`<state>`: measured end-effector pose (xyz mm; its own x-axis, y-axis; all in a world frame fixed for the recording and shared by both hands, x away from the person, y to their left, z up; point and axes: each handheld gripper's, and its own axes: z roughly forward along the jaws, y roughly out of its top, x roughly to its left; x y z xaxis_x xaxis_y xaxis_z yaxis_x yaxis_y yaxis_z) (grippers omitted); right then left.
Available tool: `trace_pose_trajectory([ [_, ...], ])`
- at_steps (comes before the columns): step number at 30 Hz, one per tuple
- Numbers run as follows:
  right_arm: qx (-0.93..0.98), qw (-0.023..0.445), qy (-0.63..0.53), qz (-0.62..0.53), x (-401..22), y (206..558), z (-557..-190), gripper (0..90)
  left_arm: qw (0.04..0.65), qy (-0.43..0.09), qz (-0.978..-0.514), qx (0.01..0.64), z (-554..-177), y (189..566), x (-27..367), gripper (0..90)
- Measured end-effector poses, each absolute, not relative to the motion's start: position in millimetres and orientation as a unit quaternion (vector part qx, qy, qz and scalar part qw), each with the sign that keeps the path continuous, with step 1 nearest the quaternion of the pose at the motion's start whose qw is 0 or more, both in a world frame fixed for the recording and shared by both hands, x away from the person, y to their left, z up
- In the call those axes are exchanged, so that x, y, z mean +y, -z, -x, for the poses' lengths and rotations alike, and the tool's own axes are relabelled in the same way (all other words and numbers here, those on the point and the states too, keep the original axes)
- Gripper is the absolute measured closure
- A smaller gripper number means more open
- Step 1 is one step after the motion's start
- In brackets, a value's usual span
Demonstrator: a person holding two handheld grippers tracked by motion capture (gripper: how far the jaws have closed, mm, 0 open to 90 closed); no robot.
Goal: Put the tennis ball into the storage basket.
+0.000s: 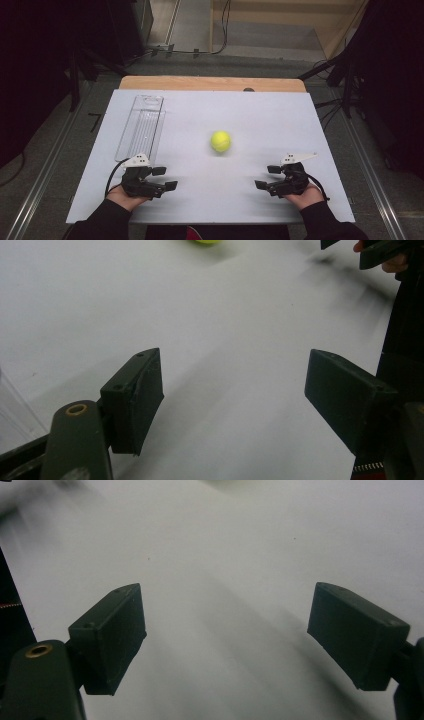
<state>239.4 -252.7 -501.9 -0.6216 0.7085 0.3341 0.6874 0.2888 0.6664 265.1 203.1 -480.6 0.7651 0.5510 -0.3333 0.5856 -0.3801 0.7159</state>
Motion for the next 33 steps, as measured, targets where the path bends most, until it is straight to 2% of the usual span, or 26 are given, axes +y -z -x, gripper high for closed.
trace_pose_trajectory([
  [26,0.804,0.008,-0.407,-0.434,-254.1,502.1,-240.3,13.6,0.442,0.017,-0.827,0.348,-264.0,478.7,203.5,24.1],
  [33,0.803,0.008,-0.409,-0.434,-254.3,501.5,-240.2,13.6,0.449,0.037,-0.821,0.351,-264.6,472.2,201.8,24.2],
])
